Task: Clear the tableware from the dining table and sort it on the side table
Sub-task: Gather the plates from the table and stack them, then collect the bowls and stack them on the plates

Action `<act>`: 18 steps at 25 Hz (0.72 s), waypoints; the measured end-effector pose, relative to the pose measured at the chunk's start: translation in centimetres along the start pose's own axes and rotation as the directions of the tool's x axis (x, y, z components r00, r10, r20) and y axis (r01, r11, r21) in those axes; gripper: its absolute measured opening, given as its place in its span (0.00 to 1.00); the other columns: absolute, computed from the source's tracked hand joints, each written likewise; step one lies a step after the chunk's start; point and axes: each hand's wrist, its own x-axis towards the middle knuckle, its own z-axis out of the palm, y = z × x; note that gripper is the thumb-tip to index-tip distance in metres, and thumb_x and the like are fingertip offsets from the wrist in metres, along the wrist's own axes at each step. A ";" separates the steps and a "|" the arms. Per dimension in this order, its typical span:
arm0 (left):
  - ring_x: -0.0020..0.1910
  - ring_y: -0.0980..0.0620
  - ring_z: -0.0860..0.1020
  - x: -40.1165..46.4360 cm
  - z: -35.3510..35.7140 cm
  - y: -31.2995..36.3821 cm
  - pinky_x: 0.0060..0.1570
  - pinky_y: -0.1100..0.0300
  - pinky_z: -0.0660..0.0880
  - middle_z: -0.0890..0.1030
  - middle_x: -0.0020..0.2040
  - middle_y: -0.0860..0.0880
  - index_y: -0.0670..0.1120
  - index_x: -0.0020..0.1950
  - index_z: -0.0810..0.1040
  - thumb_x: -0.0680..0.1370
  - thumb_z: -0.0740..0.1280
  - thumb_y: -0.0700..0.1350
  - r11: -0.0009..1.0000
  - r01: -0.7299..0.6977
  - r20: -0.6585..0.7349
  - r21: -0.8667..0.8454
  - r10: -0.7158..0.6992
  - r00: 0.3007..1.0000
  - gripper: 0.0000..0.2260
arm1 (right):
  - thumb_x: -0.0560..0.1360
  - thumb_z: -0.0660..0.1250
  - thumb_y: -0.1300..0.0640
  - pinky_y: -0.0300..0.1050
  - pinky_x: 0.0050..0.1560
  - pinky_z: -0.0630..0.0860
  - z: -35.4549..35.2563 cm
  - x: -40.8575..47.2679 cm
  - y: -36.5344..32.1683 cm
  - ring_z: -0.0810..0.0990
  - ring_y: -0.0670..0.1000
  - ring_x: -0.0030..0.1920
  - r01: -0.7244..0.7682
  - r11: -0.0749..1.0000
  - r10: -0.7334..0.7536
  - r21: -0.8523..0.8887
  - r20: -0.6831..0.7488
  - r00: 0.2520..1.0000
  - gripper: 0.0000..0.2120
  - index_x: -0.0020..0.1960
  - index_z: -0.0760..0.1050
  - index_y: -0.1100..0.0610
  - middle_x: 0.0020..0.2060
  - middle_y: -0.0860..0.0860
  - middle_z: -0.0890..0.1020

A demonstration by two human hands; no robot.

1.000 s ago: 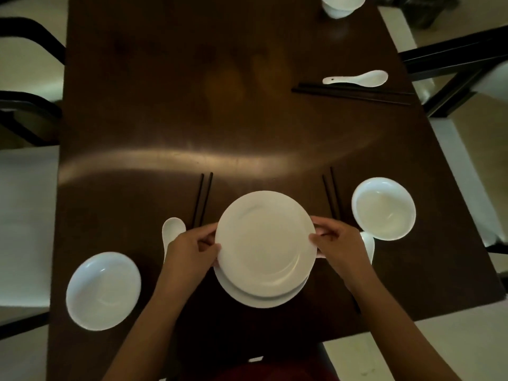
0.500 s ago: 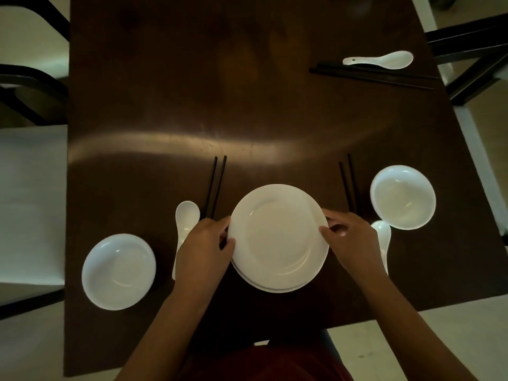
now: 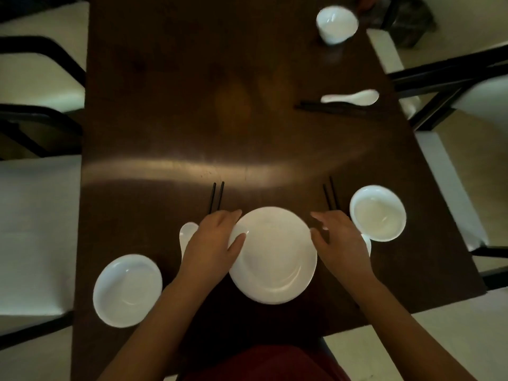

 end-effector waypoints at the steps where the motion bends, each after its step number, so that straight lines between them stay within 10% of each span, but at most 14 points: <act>1: 0.65 0.48 0.70 1.4 -0.9 1.1 0.63 0.54 0.67 0.74 0.66 0.47 0.47 0.68 0.69 0.77 0.62 0.51 0.993 -0.099 -0.027 0.068 0.101 0.995 0.21 | 0.73 0.68 0.58 0.50 0.54 0.75 -1.1 0.8 -0.8 0.80 0.56 0.53 0.084 0.993 -0.088 -0.080 -0.050 0.995 0.16 0.60 0.77 0.58 0.55 0.56 0.81; 6: 0.65 0.47 0.70 10.0 -6.3 8.1 0.65 0.51 0.63 0.74 0.65 0.46 0.47 0.69 0.68 0.78 0.57 0.54 0.870 -0.345 -0.076 0.352 0.394 0.916 0.21 | 0.68 0.69 0.60 0.54 0.50 0.74 -7.6 7.6 -4.6 0.79 0.62 0.51 0.250 0.890 -0.349 -0.382 -0.217 0.912 0.17 0.57 0.78 0.60 0.52 0.60 0.81; 18: 0.62 0.47 0.73 32.6 -11.0 17.6 0.63 0.50 0.65 0.75 0.63 0.47 0.49 0.69 0.66 0.79 0.52 0.56 0.838 -0.181 -0.185 0.516 0.314 0.931 0.21 | 0.75 0.60 0.51 0.51 0.54 0.71 -16.7 31.0 -3.2 0.75 0.56 0.56 0.169 0.897 -0.295 -0.408 -0.268 0.917 0.17 0.62 0.73 0.55 0.57 0.55 0.78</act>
